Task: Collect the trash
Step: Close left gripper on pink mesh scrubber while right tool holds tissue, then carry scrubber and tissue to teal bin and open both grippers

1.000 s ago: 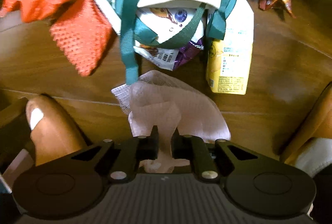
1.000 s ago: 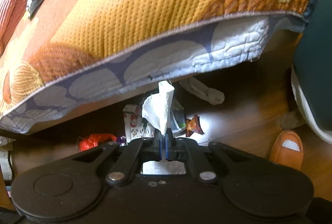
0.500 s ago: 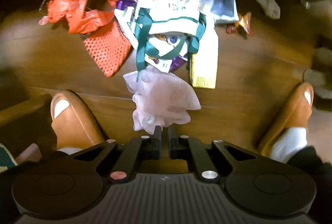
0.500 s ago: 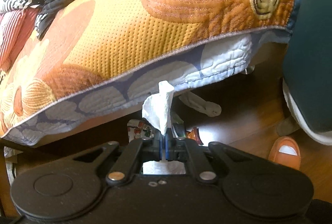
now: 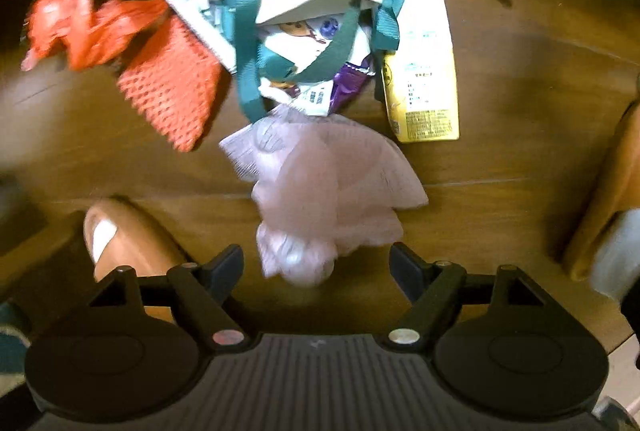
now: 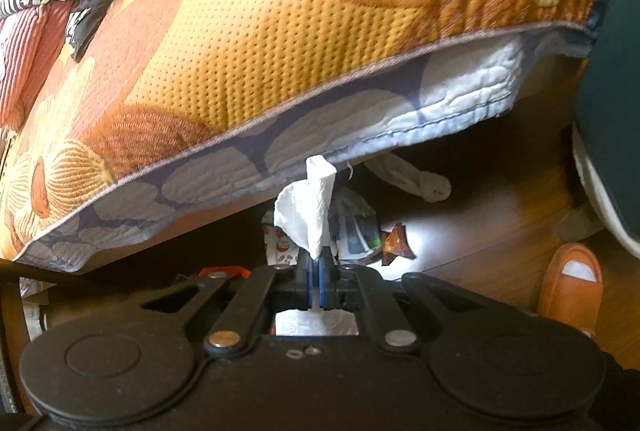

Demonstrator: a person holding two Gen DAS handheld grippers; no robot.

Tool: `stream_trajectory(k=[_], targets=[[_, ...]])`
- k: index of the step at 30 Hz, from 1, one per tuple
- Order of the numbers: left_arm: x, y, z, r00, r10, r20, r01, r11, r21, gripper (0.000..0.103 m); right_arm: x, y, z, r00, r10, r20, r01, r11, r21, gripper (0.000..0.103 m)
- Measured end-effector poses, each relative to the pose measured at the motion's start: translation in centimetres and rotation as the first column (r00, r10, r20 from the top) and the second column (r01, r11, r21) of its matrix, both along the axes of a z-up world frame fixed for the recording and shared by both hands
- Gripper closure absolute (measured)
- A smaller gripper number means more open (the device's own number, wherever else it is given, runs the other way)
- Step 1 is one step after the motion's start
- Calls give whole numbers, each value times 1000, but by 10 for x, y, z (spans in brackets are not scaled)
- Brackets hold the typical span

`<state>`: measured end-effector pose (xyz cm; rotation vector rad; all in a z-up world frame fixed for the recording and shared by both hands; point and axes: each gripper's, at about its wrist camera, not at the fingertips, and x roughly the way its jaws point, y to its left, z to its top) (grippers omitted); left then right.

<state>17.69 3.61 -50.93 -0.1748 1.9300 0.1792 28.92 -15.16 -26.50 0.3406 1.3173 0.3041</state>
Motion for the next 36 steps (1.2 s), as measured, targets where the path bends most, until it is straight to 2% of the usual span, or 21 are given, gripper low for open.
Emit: stream_trajectory(k=[3,6,12,13,15,19,23,29,36], targets=[[5,-1,-18,1000,19,-5,-20,999,-27,23,4,-1,-3,1000,-13,-26,14,1000,13,99],[7,-4,-36,999,-25,-22,24,1000,-8,23,6,-2,-7,999,-24,-40,25,1000,13,99],[1,-4,-65,999,-23,-30,23,1000,-8,25,8,-5,-21,993,-46,-104,47,999,11,99],[0,-4,-69,999,-20,-34,20,1000,-5,27,8,-4,-22,994,-44,-103,45,999,8,99],[-2,-3,-76,998,0,-57,-1,1000,-9,51,8,-3,-23,994,-46,-97,47,999,3,99],[-10,-2,-81,998,19,-62,-21,999,-28,67,10,-2,-22,994,-57,-93,57,998,1,99],[-10,1,-69,998,26,-65,-28,999,-25,74,10,-5,-18,996,-58,-69,58,998,-6,99],[-6,3,-24,998,51,-33,-51,999,-6,74,5,-14,-17,996,-75,-48,74,997,-28,100],[0,-1,69,995,50,85,-49,999,-16,74,-6,-19,2,998,-66,17,66,998,-17,100]])
